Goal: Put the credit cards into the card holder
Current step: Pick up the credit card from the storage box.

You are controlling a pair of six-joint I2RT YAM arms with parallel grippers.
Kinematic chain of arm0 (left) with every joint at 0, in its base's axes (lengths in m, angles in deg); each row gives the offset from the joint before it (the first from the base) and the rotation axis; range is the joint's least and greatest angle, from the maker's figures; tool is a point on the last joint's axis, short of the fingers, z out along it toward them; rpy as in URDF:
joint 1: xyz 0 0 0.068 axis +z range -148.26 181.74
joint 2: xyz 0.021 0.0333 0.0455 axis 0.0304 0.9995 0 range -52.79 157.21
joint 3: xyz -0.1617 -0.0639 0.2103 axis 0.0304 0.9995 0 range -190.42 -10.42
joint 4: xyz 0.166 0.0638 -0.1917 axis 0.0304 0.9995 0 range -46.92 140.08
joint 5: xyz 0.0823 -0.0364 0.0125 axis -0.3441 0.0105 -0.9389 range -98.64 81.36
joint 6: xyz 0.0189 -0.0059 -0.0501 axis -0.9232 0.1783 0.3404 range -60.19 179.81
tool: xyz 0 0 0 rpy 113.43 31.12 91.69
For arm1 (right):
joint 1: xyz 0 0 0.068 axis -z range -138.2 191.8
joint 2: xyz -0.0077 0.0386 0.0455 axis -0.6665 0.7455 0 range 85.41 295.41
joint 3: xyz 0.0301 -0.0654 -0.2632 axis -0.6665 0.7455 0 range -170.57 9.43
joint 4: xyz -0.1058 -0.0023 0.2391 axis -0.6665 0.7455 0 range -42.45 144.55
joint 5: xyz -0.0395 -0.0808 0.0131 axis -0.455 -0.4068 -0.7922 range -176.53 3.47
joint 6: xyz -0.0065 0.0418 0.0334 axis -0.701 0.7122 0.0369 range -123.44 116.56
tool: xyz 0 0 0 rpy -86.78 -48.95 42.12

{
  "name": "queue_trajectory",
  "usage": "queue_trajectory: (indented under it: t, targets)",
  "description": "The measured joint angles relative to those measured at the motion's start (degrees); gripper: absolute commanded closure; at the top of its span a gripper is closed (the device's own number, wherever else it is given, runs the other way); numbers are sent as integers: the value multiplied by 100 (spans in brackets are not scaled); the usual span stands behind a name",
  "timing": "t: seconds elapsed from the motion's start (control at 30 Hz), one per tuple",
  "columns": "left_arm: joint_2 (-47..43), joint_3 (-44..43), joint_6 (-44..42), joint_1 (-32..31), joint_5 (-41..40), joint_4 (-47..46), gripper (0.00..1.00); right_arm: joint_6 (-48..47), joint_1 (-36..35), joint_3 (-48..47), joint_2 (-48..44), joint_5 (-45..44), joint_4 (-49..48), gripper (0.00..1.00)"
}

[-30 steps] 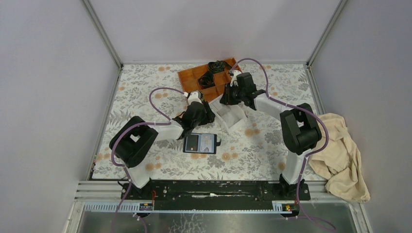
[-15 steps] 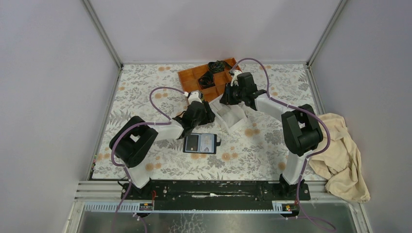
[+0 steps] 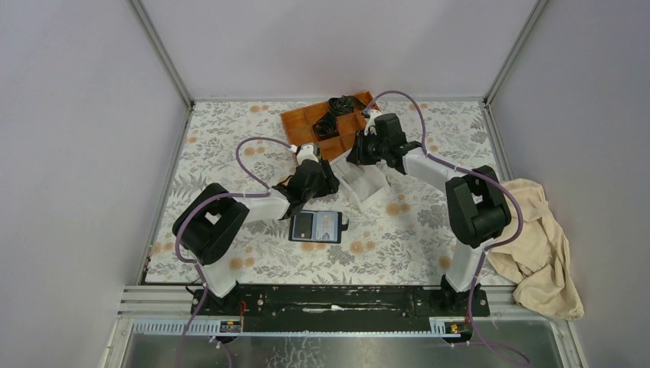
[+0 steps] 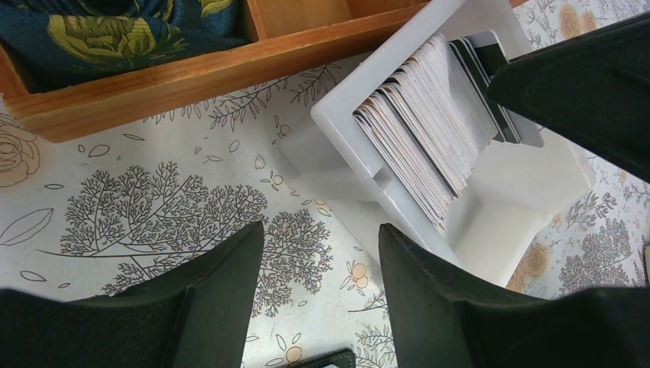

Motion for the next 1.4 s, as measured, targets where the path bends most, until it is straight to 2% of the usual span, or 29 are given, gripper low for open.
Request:
queue_trajectory:
  t: [0.4, 0.7, 1.4]
  targets:
    - [-2, 0, 0, 0, 0, 4, 36, -2, 0, 0, -57, -28, 4, 85]
    - [-103, 0, -39, 0, 0, 70, 35, -74, -7, 0, -350, -216, 256, 100]
    - [-1582, 186, -190, -157, -216, 365, 33, -525, -164, 297, -1064, -1469, 846, 100]
